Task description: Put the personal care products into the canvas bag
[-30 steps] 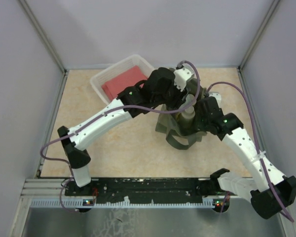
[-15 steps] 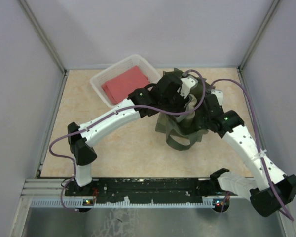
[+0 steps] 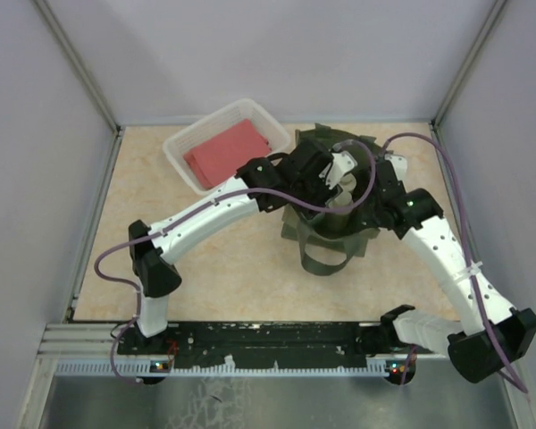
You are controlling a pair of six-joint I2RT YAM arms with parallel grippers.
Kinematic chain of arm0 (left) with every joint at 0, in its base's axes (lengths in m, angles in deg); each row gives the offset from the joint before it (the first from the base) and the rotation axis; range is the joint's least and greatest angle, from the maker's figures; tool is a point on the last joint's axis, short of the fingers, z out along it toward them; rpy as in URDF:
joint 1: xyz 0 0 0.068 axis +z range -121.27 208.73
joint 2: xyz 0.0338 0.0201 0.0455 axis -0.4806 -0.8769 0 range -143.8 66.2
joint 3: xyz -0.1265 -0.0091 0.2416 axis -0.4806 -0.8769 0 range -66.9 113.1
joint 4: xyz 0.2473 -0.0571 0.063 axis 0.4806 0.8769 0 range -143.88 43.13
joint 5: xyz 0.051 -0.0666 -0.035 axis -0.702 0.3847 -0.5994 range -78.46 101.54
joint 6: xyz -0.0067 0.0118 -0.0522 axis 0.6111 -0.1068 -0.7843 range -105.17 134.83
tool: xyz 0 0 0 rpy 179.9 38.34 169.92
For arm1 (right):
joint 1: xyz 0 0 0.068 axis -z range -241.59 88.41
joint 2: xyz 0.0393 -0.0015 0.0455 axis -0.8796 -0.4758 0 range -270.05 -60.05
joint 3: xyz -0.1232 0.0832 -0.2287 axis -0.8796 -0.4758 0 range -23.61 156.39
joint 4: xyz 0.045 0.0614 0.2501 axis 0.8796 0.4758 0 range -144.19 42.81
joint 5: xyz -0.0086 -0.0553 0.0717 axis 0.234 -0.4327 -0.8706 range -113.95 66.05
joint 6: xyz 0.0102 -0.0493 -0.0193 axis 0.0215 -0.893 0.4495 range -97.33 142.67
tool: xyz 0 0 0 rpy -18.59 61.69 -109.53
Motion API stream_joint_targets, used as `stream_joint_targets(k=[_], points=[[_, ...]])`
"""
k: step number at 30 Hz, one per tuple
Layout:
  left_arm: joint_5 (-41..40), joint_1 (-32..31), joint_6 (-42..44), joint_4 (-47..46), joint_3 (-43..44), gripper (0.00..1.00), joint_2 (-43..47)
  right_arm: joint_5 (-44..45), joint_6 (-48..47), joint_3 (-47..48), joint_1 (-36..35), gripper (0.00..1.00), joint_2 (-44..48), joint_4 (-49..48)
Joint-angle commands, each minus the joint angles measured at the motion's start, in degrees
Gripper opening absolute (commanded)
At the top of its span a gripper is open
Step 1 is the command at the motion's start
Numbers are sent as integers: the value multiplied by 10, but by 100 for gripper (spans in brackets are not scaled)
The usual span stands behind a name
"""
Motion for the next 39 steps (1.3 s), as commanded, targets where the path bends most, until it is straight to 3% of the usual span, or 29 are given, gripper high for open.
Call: stream_joint_targets(k=[1, 19, 35, 39], points=[[-22, 24, 45, 9, 47, 0, 11, 12, -12, 48, 23, 0, -2, -12], [76, 63, 68, -48, 94, 0, -80, -21, -35, 139, 57, 0, -43, -16], [112, 66, 81, -70, 3, 1, -82, -27, -55, 205, 86, 0, -62, 0], [117, 67, 76, -71, -5, 12, -85, -28, -58, 204, 87, 0, -65, 1]])
